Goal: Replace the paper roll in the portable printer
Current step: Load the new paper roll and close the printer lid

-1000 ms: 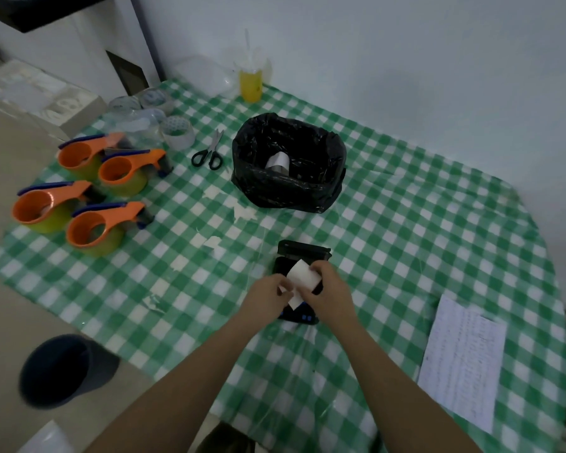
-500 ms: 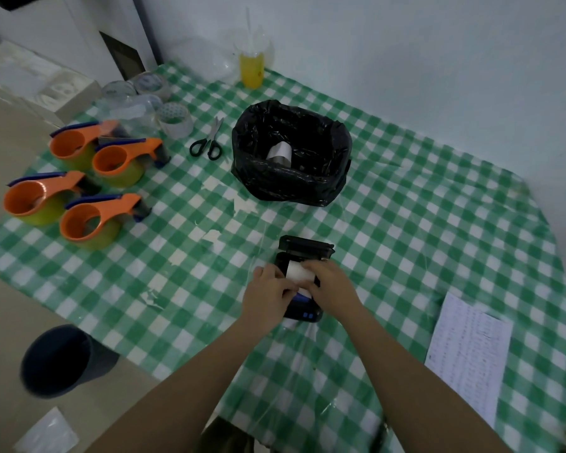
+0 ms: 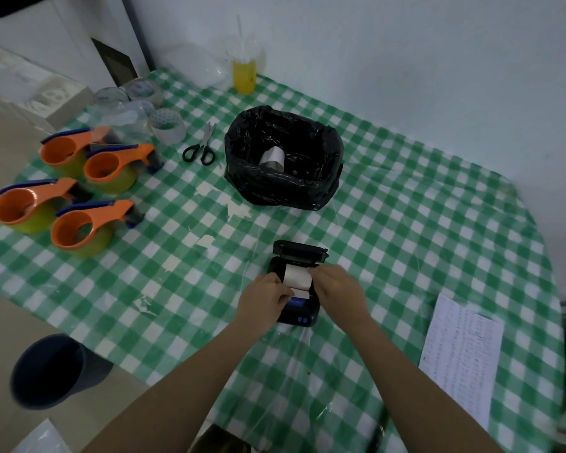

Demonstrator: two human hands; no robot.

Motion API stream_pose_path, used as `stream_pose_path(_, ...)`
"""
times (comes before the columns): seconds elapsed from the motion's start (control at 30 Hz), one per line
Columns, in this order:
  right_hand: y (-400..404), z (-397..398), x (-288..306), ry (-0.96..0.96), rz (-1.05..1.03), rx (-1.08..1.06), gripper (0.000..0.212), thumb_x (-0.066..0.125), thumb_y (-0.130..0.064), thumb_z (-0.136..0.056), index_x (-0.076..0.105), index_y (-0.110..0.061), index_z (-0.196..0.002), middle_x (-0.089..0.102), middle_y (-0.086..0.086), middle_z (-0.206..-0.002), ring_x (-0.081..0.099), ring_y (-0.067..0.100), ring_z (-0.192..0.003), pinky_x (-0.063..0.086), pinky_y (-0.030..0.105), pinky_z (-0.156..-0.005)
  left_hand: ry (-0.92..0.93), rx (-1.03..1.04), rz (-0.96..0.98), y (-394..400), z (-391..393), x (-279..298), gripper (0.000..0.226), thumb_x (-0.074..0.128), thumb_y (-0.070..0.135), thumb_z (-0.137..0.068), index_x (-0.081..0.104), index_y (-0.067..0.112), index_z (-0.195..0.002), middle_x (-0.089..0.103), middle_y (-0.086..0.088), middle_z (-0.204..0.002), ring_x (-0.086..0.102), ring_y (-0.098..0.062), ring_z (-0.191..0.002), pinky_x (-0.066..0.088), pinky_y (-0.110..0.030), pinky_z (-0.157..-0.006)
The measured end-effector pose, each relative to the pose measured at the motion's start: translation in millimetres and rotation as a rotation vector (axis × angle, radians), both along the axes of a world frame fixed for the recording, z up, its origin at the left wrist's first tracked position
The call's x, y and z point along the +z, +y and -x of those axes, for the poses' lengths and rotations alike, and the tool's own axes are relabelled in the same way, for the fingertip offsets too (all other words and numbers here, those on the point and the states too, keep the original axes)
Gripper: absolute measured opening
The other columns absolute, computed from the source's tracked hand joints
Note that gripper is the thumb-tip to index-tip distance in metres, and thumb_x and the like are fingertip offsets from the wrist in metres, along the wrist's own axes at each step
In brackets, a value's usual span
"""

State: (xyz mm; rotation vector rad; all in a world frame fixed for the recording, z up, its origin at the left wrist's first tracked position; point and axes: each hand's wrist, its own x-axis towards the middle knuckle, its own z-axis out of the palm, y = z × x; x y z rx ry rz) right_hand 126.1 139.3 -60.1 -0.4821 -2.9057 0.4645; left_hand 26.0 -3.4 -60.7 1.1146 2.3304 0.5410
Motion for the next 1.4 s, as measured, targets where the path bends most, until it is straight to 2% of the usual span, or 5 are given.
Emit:
stream_pose_path(0.2,17,27,31,-0.002,0.27,-0.224,0.03,0.049,-0.016,-0.095,0.057,-0.004,-0.121,0.061,0.017,-0.126,0.051,0.033,-0.12,0.035,0.034,-0.105,0.018,-0.023,0.025,0,-1,2,0.027,0.049,0.023,-0.093,0.066,0.02,-0.113,0.058,-0.008,-0.111,0.051,-0.025,-0.107,0.048,-0.038,-0.085)
stream_pose_path(0.4,12,17,34,-0.14,0.399,-0.213,0.02,0.06,-0.019,-0.088,0.068,-0.01,-0.103,0.068,0.009,-0.108,0.061,0.023,-0.098,0.047,0.031,-0.085,0.148,-0.113,0.041,1,-4,4,0.027,0.048,0.019,-0.092,0.067,0.016,-0.11,0.064,-0.008,-0.107,0.056,-0.028,-0.1,0.046,-0.038,-0.08)
stream_pose_path(0.57,-1,8,15,-0.273,0.297,-0.117,0.022,0.058,-0.014,-0.087,0.07,-0.007,-0.104,0.065,0.01,-0.112,0.057,0.026,-0.106,0.045,0.032,-0.087,0.147,-0.128,0.026,-2,-1,-1,0.012,0.083,0.023,-0.059,0.071,0.022,-0.062,0.065,0.004,-0.059,0.061,-0.017,-0.056,0.048,-0.023,-0.045)
stream_pose_path(0.87,11,33,27,-0.474,0.244,-0.036,0.017,0.072,-0.01,-0.073,0.068,-0.005,-0.089,0.06,0.012,-0.111,0.055,0.03,-0.104,0.048,0.039,-0.083,-0.129,0.18,0.004,24,32,6,0.045,0.069,0.027,-0.078,0.054,0.012,-0.119,0.05,-0.014,-0.122,0.044,-0.034,-0.115,0.04,-0.042,-0.097)
stream_pose_path(1.4,2,46,22,-0.537,0.083,-0.056,0.014,0.057,0.003,-0.081,0.062,0.0,-0.093,0.052,0.018,-0.109,0.051,0.034,-0.1,0.042,0.038,-0.071,-0.038,0.09,0.17,37,39,4,0.051,0.071,0.025,-0.076,0.048,0.014,-0.121,0.046,-0.014,-0.125,0.042,-0.033,-0.117,0.044,-0.044,-0.091)
